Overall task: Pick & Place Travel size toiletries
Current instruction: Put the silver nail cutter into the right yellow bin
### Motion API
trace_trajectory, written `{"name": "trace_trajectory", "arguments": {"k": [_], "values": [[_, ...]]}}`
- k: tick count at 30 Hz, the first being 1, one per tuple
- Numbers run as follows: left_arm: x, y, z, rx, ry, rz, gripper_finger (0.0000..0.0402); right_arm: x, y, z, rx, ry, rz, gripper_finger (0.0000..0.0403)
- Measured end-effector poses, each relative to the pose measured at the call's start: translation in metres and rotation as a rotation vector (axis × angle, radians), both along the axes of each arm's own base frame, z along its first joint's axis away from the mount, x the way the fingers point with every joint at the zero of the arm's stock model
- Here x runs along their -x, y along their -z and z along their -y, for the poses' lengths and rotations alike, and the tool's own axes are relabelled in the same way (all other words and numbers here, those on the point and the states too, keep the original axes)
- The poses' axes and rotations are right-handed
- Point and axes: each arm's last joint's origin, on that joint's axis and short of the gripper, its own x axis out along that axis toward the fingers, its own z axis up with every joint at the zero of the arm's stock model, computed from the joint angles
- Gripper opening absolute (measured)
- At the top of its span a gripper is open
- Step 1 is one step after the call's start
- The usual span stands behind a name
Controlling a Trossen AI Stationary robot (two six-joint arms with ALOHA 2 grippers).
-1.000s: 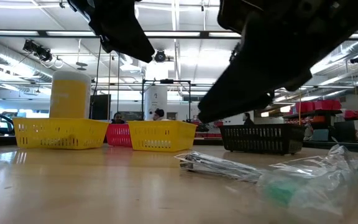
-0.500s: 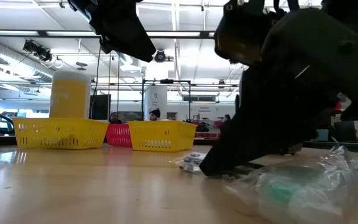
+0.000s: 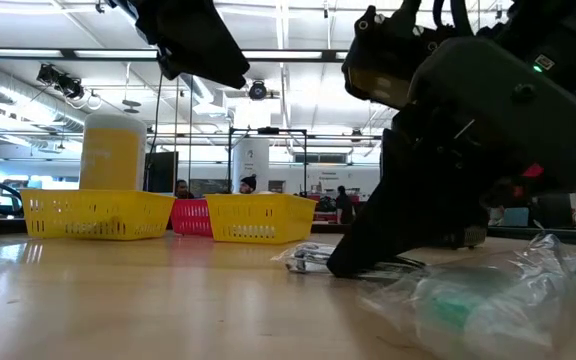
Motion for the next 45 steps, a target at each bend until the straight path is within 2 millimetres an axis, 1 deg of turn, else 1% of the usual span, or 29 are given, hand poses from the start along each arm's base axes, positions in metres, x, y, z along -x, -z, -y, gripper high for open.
{"name": "trace_trajectory", "arguments": {"k": [2, 5, 9, 12, 14, 16, 18, 21, 24, 27, 30, 33, 36, 39, 42, 45], "values": [[0.001, 0.0, 0.001, 0.001, 0.005, -0.001, 0.0153, -0.001, -0.004, 0.003, -0.002, -0.021, -0.005, 0.0062], [0.002, 0.0, 0.004, 0.003, 0.011, -0.001, 0.0153, -0.002, -0.017, 0.01, 0.045, -0.058, 0.002, 0.0061], [0.003, 0.0, 0.007, 0.004, 0.023, 0.002, 0.0153, -0.01, -0.056, 0.026, 0.098, -0.029, 0.123, 0.006], [0.003, 0.0, 0.009, 0.0, 0.024, 0.007, 0.0153, -0.014, -0.075, 0.046, 0.198, 0.002, 0.158, 0.006], [0.003, -0.001, 0.009, -0.007, 0.015, 0.011, 0.0153, -0.019, -0.087, 0.063, 0.252, 0.032, 0.184, 0.0059], [0.003, -0.001, 0.009, -0.008, 0.005, 0.015, 0.0153, -0.026, -0.093, 0.084, 0.278, 0.067, 0.192, 0.0059], [0.003, -0.001, 0.009, -0.007, 0.004, 0.015, 0.0153, -0.033, -0.093, 0.107, 0.281, 0.096, 0.17, 0.0059], [0.003, -0.001, 0.008, -0.013, -0.028, 0.027, 0.0153, -0.043, -0.091, 0.14, 0.235, 0.128, 0.165, 0.0059], [0.003, -0.001, 0.007, -0.032, -0.068, 0.039, 0.0153, -0.05, -0.084, 0.17, 0.215, 0.144, 0.156, 0.0059], [0.003, -0.001, 0.007, -0.043, -0.069, 0.038, 0.0153, -0.055, -0.08, 0.193, 0.183, 0.169, 0.167, 0.006], [0.003, -0.001, 0.007, -0.045, -0.067, 0.038, 0.0153, -0.057, -0.071, 0.211, 0.157, 0.18, 0.138, 0.0062], [0.003, -0.001, 0.007, -0.045, -0.067, 0.038, 0.0153, -0.059, -0.06, 0.221, 0.123, 0.173, 0.113, 0.0063], [0.003, -0.001, 0.007, -0.045, -0.067, 0.038, 0.0153, -0.061, -0.05, 0.225, 0.096, 0.146, 0.094, 0.0064], [0.003, -0.001, 0.007, -0.045, -0.067, 0.038, 0.0153, -0.061, -0.045, 0.227, 0.116, 0.129, 0.075, 0.0067], [0.003, -0.001, 0.007, -0.045, -0.067, 0.037, 0.0153, -0.061, -0.045, 0.228, 0.132, 0.115, 0.071, 0.0083], [0.004, -0.001, 0.007, -0.045, -0.067, 0.037, 0.0153, -0.061, -0.045, 0.228, 0.142, 0.105, 0.068, 0.0112]]}}
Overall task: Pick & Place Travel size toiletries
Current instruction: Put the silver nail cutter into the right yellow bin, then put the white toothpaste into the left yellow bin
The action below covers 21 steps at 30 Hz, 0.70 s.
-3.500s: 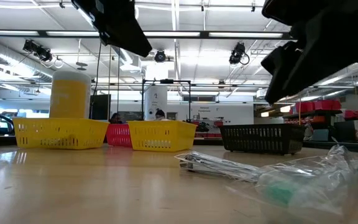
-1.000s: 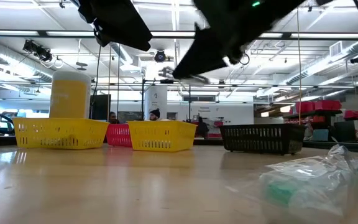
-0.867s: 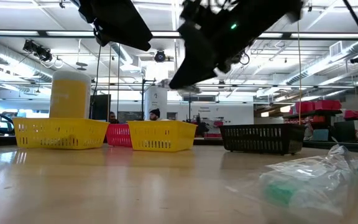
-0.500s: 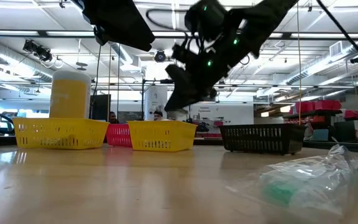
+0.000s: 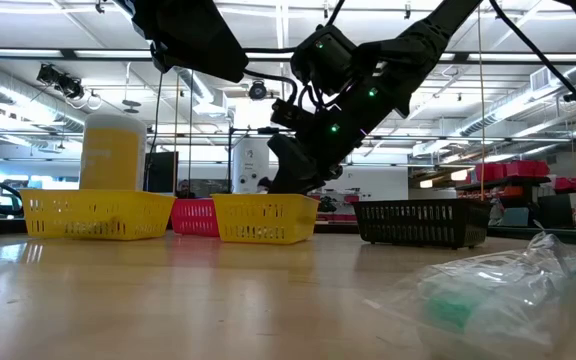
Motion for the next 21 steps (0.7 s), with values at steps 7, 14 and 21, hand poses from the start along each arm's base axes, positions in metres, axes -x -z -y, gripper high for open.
{"name": "trace_trajectory", "arguments": {"k": [7, 14, 21], "values": [[0.0, 0.0, 0.0, 0.0, 0.0, 0.0, 0.0153, 0.0, 0.0, 0.0, 0.0, 0.0, 0.004, 0.017], [0.0, 0.0, 0.0, 0.0, 0.0, 0.0, 0.0153, 0.001, -0.011, -0.018, -0.016, -0.103, 0.011, 0.019], [0.0, 0.0, 0.0, -0.036, 0.019, -0.008, 0.0153, 0.011, -0.048, -0.047, -0.002, -0.279, 0.055, 0.0186]]}}
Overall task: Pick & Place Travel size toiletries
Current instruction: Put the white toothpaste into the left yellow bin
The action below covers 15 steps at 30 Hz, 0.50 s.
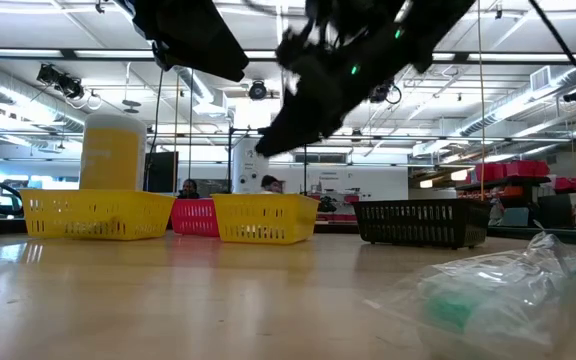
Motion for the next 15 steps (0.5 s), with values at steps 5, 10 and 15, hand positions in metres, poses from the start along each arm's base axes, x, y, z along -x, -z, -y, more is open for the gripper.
{"name": "trace_trajectory", "arguments": {"k": [5, 10, 15], "values": [[0.0, 0.0, -0.001, -0.012, -0.013, 0.004, 0.0153, 0.015, -0.023, -0.021, 0.049, -0.096, -0.016, 0.0175], [0.0, 0.0, -0.001, -0.022, -0.027, 0.009, 0.0153, 0.034, -0.03, -0.044, 0.044, -0.2, -0.119, 0.0166], [0.0, 0.0, -0.001, -0.031, -0.027, 0.008, 0.0153, 0.052, -0.022, -0.072, 0.037, -0.314, -0.266, 0.0162]]}}
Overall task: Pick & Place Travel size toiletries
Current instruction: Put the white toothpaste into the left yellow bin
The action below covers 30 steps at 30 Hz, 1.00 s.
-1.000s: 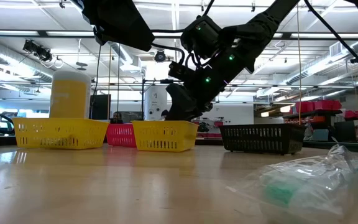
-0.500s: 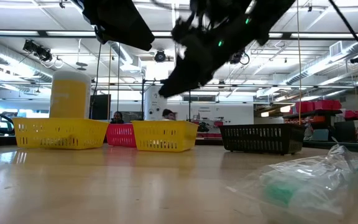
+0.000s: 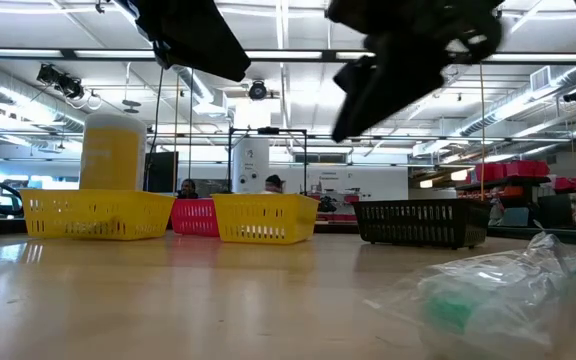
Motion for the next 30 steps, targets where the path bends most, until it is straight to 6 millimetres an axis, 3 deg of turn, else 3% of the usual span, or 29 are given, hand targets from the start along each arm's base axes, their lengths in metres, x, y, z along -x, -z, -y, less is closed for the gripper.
{"name": "trace_trajectory", "arguments": {"k": [7, 15, 23, 30], "values": [[0.0, 0.0, 0.0, -0.013, 0.009, -0.004, 0.0153, 0.023, 0.009, -0.026, 0.09, 0.051, -0.14, 0.0159], [0.0, 0.0, 0.0, -0.012, 0.008, -0.003, 0.0153, 0.052, 0.017, -0.044, -0.045, 0.215, -0.397, 0.0156], [0.0, 0.0, 0.0, -0.008, 0.005, -0.002, 0.0153, 0.076, 0.019, -0.058, -0.337, 0.609, -0.737, 0.0154], [0.0, 0.0, 0.0, 0.009, -0.005, 0.004, 0.0153, 0.078, 0.019, -0.062, -0.475, 0.944, -0.819, 0.0153]]}}
